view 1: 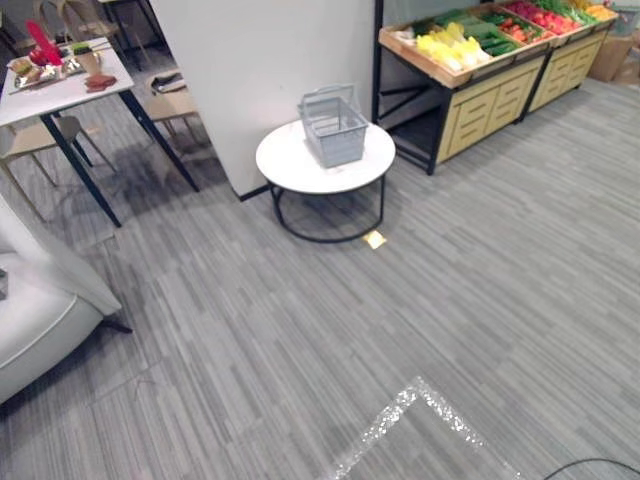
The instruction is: Pick vegetable in the basket
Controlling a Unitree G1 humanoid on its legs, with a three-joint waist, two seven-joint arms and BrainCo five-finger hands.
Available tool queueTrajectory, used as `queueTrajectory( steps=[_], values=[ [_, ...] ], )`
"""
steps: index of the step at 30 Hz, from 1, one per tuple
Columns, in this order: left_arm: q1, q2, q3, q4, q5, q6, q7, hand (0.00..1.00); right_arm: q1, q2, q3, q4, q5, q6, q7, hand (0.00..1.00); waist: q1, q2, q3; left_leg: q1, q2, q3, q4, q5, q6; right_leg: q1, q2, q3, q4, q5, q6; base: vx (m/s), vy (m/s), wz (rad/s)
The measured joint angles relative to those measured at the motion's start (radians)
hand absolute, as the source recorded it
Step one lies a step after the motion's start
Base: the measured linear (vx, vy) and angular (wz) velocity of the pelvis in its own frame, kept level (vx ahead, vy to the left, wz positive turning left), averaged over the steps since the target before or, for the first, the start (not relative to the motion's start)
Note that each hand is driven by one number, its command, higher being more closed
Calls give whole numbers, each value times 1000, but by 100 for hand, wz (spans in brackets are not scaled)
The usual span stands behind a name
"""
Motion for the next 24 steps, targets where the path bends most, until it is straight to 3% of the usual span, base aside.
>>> queueTrajectory(
  steps=[4, 11, 18, 24],
  values=[
    [-10, -3, 20, 5, 3, 0, 8, 0, -9, 2, -1, 0, 0, 0, 0, 0, -1, -2, 13, 4, 2, 2, -1, 0, 0, 3, 0, -14, 1, -8, 34, 7, -9, 0],
    [-17, -20, 63, 4, 13, -2, 59, 0, -16, 3, -8, 0, 1, -2, -19, 0, -4, 0, 19, 16, 4, 4, -2, -2, -4, 15, 0, -21, 3, -11, 39, 2, -6, 1],
    [-16, -22, 66, 4, 9, -6, 60, 0, -14, 3, 6, -1, 6, -17, -36, 0, -7, -2, 23, 26, 4, 30, -8, -4, -5, 13, 0, -18, 4, -10, 38, -30, -13, -8],
    [-7, -23, 64, 4, 11, -47, 64, 0, -1, 0, 48, -4, 9, -52, -37, 0, -12, -6, 24, 32, 4, 35, -16, -3, -4, 11, 0, -18, 1, -10, 37, -16, -7, -2]
  ],
)
